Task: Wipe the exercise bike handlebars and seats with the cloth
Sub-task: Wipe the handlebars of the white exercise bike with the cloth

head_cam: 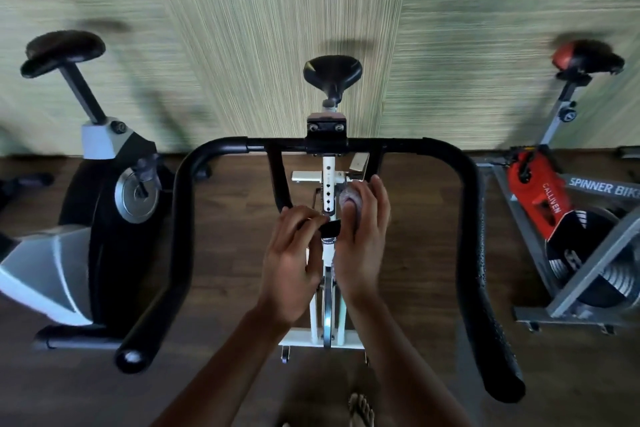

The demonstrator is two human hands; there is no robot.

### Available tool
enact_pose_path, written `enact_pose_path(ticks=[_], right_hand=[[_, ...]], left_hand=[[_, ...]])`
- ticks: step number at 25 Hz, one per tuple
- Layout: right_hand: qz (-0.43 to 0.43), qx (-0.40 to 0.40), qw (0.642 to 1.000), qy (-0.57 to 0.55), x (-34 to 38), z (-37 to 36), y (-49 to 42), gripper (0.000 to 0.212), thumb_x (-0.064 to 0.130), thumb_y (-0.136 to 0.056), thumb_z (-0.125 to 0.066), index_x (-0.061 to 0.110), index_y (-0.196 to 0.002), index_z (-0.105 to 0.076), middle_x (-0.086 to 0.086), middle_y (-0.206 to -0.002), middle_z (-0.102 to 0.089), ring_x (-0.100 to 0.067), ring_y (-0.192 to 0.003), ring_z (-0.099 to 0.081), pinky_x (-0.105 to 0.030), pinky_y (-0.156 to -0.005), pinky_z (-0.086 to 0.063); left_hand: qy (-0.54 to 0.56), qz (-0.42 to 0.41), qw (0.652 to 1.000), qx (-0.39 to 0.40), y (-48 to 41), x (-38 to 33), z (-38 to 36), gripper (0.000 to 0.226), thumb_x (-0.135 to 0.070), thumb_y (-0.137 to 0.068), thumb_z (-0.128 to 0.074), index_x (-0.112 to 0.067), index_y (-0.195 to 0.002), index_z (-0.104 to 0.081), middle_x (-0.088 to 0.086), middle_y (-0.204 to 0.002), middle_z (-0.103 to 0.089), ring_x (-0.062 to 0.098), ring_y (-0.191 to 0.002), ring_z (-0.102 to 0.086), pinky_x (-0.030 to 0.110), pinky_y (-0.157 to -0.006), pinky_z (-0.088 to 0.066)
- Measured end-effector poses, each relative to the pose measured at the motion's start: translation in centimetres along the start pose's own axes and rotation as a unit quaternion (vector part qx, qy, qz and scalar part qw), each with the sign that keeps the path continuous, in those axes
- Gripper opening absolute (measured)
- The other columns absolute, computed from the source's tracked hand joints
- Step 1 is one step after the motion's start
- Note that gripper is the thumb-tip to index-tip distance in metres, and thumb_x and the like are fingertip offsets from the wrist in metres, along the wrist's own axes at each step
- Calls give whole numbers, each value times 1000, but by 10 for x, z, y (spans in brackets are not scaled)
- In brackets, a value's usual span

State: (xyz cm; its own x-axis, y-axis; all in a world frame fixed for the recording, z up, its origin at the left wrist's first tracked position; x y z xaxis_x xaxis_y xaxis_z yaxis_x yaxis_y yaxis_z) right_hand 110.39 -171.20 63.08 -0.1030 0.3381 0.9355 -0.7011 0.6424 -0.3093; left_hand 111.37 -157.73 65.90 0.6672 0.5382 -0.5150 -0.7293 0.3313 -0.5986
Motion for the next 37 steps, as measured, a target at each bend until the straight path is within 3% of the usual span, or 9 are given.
enact_pose_path(ticks=[4, 10, 15, 19, 24, 29, 33, 35, 37], right_hand=[[-10, -15, 997, 77, -2, -2, -3, 32, 17, -105, -47, 14, -135, -56, -1, -157, -36, -18, -147, -26, -33, -116, -32], [102, -68, 971, 206, 21, -16, 32, 30, 14, -106, -46, 5, -131, -58, -13, -147, -48, -30, -144, -33, -46, -117, -32], [167, -133, 955, 205, 26, -26, 54, 29, 9, -104, -49, 7, -131, -58, -10, -146, -50, -27, -144, -34, -49, -116, -32], [256, -175, 930, 196, 17, -33, 61, 30, 15, -105, -46, 9, -132, -59, -8, -145, -50, -24, -145, -35, -52, -115, -35], [411, -239, 873, 110, -5, -40, 55, 32, 12, -105, -43, 13, -135, -52, -7, -142, -49, -25, -140, -39, -56, -114, -30], [529, -320, 786, -5, -28, -41, 52, 31, 7, -104, -46, 8, -133, -56, -13, -141, -50, -25, -139, -39, -56, -114, -31], [554, -375, 735, -109, -47, -43, 47, 33, 6, -104, -40, 4, -135, -54, -17, -142, -49, -29, -140, -40, -53, -114, -33], [563, -407, 702, -159, -63, -54, 50, 35, 3, -103, -40, 2, -136, -50, -19, -142, -48, -30, -139, -41, -50, -114, -36], [537, -417, 698, -226, -82, -76, 46, 35, 2, -102, -39, 3, -136, -48, -18, -142, -47, -29, -138, -44, -46, -112, -41]], left_hand=[[17, -24, 999, 25, 7, 14, 0, 30, -1, -94, -56, -1, -121, -67, 12, -127, -59, 29, -129, -51, 39, -114, -38], [76, -86, 990, 84, 5, 46, 4, 35, -9, -98, -52, -1, -131, -60, 14, -137, -55, 34, -138, -44, 57, -109, -39], [90, -156, 981, 76, 1, 66, 9, 40, -23, -103, -44, -7, -137, -56, 7, -144, -54, 24, -145, -37, 43, -123, -22], [120, -230, 965, 39, -13, 72, -1, 41, -31, -107, -38, -5, -130, -61, 6, -135, -58, 24, -136, -47, 49, -117, -32], [158, -278, 947, -32, -20, 78, -8, 39, -36, -105, -36, -17, -123, -65, -6, -124, -63, 12, -123, -52, 30, -106, -38], [282, -280, 917, -45, -17, 82, -6, 40, -36, -109, -36, -22, -112, -74, -7, -111, -74, 9, -115, -63, 26, -102, -43], [249, -337, 908, -10, -15, 76, -4, 45, -27, -110, -30, -22, -103, -74, -11, -96, -76, -9, -94, -66, 1, -81, -40], [217, -345, 913, -18, -30, 96, -5, 45, -33, -110, -27, -31, -106, -72, -27, -102, -72, -16, -102, -60, 0, -83, -38], [179, -310, 932, -56, -52, 123, 0, 46, -41, -109, -27, -38, -103, -72, -31, -103, -70, -18, -102, -57, 8, -85, -37]])
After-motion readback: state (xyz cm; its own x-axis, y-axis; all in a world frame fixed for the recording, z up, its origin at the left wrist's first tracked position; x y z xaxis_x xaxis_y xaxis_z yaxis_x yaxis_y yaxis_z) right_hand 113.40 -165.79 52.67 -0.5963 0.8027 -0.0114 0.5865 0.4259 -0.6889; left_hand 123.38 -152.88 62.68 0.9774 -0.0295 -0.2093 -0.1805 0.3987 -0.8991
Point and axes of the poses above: each hand's wrist, its own y-axis away from the middle knuckle, its own z-axis out of the back of the hand, x = y × z, the point moved 8 cm from there along -y, towards the middle knuckle
